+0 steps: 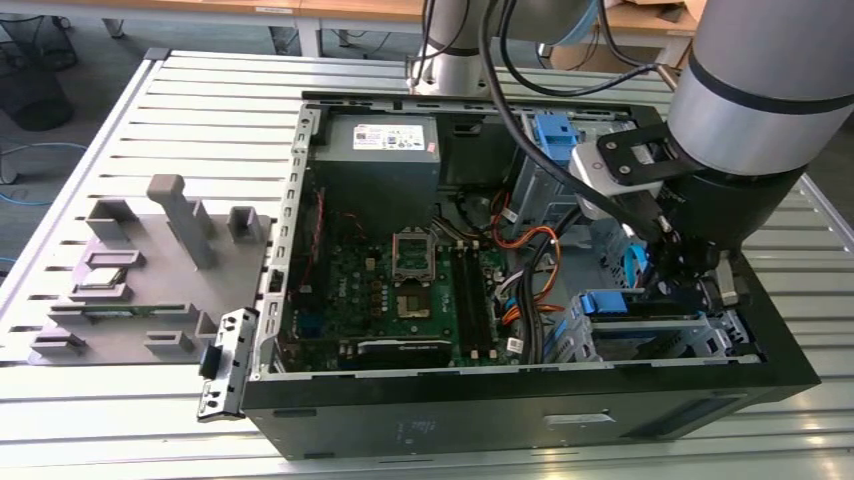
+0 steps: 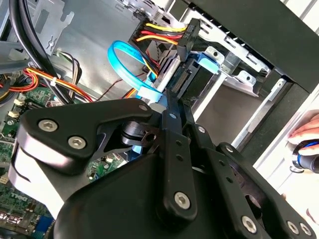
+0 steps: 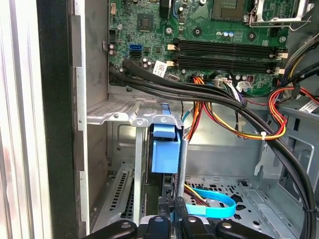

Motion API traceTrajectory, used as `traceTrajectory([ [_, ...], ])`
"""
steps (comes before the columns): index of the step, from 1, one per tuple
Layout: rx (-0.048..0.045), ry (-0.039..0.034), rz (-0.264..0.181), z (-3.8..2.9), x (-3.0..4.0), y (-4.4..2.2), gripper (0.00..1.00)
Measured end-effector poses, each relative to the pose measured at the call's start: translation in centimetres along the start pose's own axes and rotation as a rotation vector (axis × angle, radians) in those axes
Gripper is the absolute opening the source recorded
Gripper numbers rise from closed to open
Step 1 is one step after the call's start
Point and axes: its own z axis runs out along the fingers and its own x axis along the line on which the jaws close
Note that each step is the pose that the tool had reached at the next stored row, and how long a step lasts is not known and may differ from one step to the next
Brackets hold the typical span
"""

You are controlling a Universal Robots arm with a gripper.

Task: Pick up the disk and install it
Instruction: 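Insert the first disk wire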

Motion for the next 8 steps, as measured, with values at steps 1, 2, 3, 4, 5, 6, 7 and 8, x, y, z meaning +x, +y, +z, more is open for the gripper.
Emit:
traceTrajectory([
  [1,0.0000,0.0000,0.000,0.00,-0.01,0.01,0.16],
  [2,0.0000,0.0000,0.000,-0.01,-0.01,0.02,0.16],
  [3,0.0002,0.0000,0.000,-0.01,-0.01,0.04,0.16],
  [4,0.0005,0.0001,0.000,-0.02,-0.01,0.07,0.16],
  [5,0.0008,0.0001,0.000,-0.02,-0.01,0.10,0.16],
  [6,0.0012,0.0000,0.000,-0.02,-0.02,0.13,0.16],
  [7,0.0019,0.0000,0.000,-0.01,-0.02,0.15,0.16],
  [8,0.0032,0.0001,0.000,0.01,-0.03,0.16,0.16],
])
